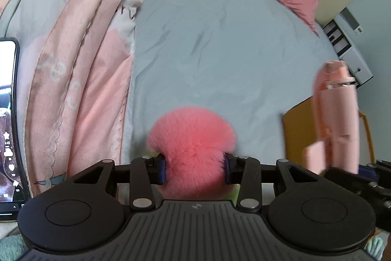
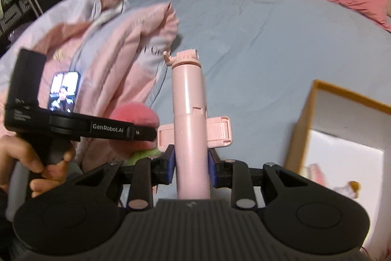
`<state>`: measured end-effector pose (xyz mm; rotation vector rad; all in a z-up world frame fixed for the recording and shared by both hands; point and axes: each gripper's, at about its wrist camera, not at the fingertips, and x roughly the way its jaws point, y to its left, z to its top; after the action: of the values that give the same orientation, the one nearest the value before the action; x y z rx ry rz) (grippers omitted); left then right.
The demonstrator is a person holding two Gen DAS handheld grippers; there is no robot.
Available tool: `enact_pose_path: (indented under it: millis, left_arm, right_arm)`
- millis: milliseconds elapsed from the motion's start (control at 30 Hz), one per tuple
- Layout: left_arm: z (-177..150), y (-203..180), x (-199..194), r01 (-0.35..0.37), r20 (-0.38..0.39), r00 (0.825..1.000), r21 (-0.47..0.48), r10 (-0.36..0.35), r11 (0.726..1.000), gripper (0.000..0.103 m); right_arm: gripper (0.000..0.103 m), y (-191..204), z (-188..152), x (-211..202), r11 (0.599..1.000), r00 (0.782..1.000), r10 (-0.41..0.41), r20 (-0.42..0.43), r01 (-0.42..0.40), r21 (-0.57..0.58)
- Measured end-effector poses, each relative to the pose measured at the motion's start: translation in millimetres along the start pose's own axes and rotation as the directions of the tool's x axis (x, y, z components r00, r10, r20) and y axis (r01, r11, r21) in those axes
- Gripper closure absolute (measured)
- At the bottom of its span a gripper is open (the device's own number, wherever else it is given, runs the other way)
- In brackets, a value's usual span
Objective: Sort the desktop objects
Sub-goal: 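Lift the selfie stick with the right gripper while the left gripper carries the pompom toward the box, then lower the pompom keychain into the orange box and open the left gripper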
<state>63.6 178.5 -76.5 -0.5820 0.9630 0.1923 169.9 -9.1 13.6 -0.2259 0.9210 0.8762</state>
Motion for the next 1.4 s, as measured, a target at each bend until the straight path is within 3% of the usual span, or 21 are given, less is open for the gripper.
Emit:
enact_pose_path:
  millis: [133, 400, 733, 1067, 1167, 1333, 1400]
  left_arm:
    - [-3, -14, -16, 0.039, 0.020, 0.999, 0.016, -0.040, 0.999, 0.057]
    - [5, -85, -51, 0.117, 0.088, 0.988, 0.135, -0.130, 0.984, 0.057]
    - [-1, -188, -66, 0.278, 0.050, 0.950, 0.310, -0.308, 0.909, 0.057]
    - [-18, -273, -16, 0.353, -0.077, 0.932, 0.410, -0.354, 0.841, 0.057]
    - [-22, -287, 9, 0.363, -0.119, 0.931, 0.410, -0.346, 0.837, 0.057]
    - [-27, -295, 60, 0.421, -0.245, 0.904, 0.363, -0.351, 0.831, 0.057]
    - [-29, -300, 73, 0.426, -0.276, 0.899, 0.371, -0.340, 0.825, 0.057]
  right_arm:
    - [0.074, -23, -3, -39, 0.999, 0.999, -0.031, 0.034, 0.029, 0.046]
    - [0.074, -59, -21, -86, 0.988, 0.985, -0.147, 0.085, 0.142, 0.063]
    - [0.074, -102, -53, -137, 0.965, 0.959, -0.251, 0.130, 0.239, 0.106]
    - [0.074, -153, -85, -159, 0.938, 0.941, -0.315, 0.120, 0.289, 0.194]
    - [0.074, -168, -91, -160, 0.931, 0.942, -0.317, 0.113, 0.286, 0.228]
    - [0.074, -190, -94, -158, 0.923, 0.947, -0.300, 0.112, 0.258, 0.284]
    - [0.074, -195, -93, -150, 0.917, 0.941, -0.325, 0.093, 0.290, 0.274]
